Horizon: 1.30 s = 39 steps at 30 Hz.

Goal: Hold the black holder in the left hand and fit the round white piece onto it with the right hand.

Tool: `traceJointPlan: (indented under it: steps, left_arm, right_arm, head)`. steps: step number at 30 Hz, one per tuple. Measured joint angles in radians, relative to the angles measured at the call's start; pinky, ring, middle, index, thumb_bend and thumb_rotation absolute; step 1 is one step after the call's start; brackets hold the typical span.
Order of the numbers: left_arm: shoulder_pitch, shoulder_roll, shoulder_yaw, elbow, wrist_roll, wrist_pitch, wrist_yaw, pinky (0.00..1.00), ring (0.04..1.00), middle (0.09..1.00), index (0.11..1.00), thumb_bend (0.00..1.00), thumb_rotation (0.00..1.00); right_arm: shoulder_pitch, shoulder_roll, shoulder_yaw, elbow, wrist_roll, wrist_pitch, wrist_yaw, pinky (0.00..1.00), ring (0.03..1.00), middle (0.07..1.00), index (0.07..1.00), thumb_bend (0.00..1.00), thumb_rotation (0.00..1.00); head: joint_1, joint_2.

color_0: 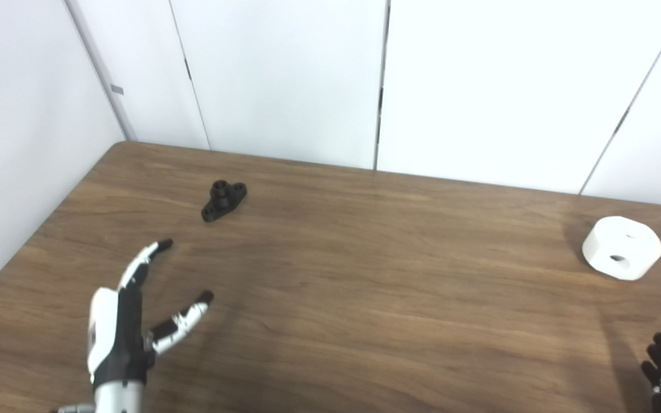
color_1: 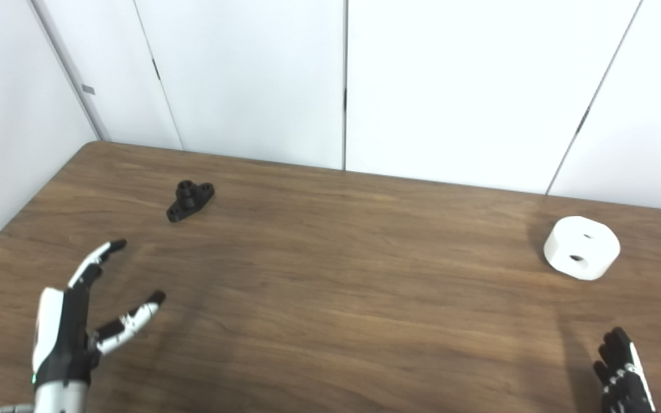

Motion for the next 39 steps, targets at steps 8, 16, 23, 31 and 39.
traceJointPlan:
  steps: [8, 16, 23, 31, 39]
  left_arm:
    - [-0.192, 0.021, 0.025, 0.069, 0.107, 0.135, -0.013, 0.86, 0.923, 0.900, 0.794, 0.74, 0.16]
    - [-0.293, 0.076, 0.033, 0.229, 0.113, 0.158, -0.014, 0.91, 0.936, 0.893, 0.798, 0.76, 0.22]
    - [-0.392, 0.116, 0.013, 0.373, 0.113, 0.189, -0.023, 0.80, 0.908, 0.884, 0.782, 0.80, 0.24]
    - [-0.444, 0.155, -0.025, 0.473, 0.117, 0.208, -0.025, 0.85, 0.920, 0.883, 0.765, 0.82, 0.23]
    - [-0.480, 0.184, -0.058, 0.552, 0.124, 0.240, -0.050, 0.90, 0.954, 0.905, 0.755, 0.83, 0.27]
  right_arm:
    - [-0.006, 0.004, 0.006, -0.003, 0.000, 0.000, 0.000, 1.00, 1.000, 1.000, 0.976, 0.64, 1.00]
    - [-0.003, 0.004, 0.004, -0.005, -0.008, 0.001, -0.004, 1.00, 1.000, 0.999, 0.980, 0.64, 1.00]
    - [-0.001, 0.004, 0.005, -0.009, -0.011, 0.008, -0.009, 1.00, 1.000, 0.989, 0.969, 0.63, 1.00]
    - [0.000, 0.005, 0.005, -0.010, -0.011, 0.008, -0.011, 1.00, 1.000, 0.985, 0.963, 0.64, 1.00]
    - [0.001, 0.007, 0.005, -0.011, -0.013, 0.010, -0.013, 1.00, 1.000, 0.988, 0.967, 0.64, 1.00]
  head:
    - [-0.002, 0.003]
    - [-0.014, 0.009]
    - [-0.021, 0.015]
    - [-0.023, 0.021]
    - [-0.026, 0.020]
